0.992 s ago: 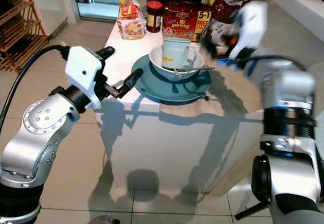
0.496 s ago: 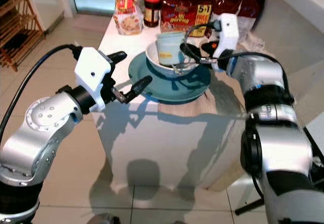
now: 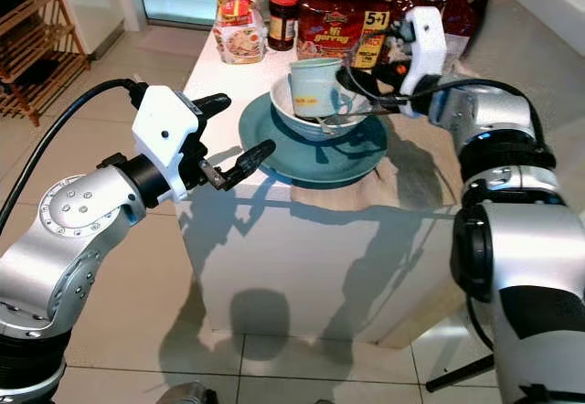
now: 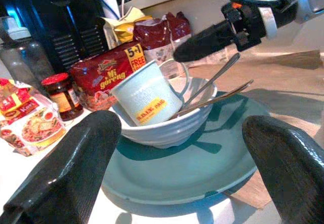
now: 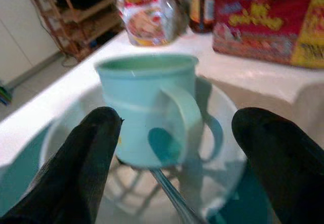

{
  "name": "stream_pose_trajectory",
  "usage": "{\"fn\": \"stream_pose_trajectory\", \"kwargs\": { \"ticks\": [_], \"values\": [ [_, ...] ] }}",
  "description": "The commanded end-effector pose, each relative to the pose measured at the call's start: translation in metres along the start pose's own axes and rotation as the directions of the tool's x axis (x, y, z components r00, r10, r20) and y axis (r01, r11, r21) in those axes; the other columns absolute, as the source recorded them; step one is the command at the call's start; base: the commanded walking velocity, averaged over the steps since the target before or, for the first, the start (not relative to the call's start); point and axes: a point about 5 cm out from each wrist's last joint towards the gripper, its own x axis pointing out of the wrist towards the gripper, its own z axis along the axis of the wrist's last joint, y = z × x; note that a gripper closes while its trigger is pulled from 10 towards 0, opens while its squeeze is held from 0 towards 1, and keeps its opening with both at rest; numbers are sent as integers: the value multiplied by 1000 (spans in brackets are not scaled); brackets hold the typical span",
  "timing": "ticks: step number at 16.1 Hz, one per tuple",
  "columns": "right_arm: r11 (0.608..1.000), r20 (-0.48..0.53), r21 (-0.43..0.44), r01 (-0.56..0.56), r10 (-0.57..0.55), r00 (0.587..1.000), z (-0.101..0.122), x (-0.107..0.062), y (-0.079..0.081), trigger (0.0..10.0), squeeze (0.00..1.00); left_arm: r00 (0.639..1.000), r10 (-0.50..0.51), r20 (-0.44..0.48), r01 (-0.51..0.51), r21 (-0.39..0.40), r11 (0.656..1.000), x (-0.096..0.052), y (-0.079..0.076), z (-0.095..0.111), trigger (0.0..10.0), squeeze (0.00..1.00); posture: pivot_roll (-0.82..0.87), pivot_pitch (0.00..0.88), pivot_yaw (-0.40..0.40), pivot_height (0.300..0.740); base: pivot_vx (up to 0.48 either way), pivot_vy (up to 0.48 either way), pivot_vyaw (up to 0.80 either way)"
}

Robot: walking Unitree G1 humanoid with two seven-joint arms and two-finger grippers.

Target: Setting the table

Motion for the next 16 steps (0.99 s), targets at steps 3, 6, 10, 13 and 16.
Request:
{"fn": "stream_pose_trajectory", "kwargs": {
  "ticks": [3,6,10,13,16],
  "values": [
    [1000,5,-2,-24,24,1000,8,-3,0,0,0,999,-49,4,49,9,999,1,-6,5,10000,0,114,36,-64,740,0,0,0],
    [998,-8,-9,-60,60,998,4,1,4,0,0,998,-55,-2,55,5,998,0,-7,4,10000,0,117,34,-65,740,0,0,0],
    [995,-17,-21,-94,94,995,1,4,8,0,0,998,-57,-8,57,4,998,0,-7,4,10000,0,117,34,-65,740,0,0,0],
    [995,-12,-9,-97,97,995,1,4,8,0,0,999,-53,-13,53,9,999,-1,-6,4,10000,0,117,34,-65,740,0,0,0],
    [995,-11,-8,-102,102,995,1,3,8,0,0,998,-55,-13,56,10,998,-1,-7,4,10000,0,117,34,-65,740,0,0,0]
  ]
}}
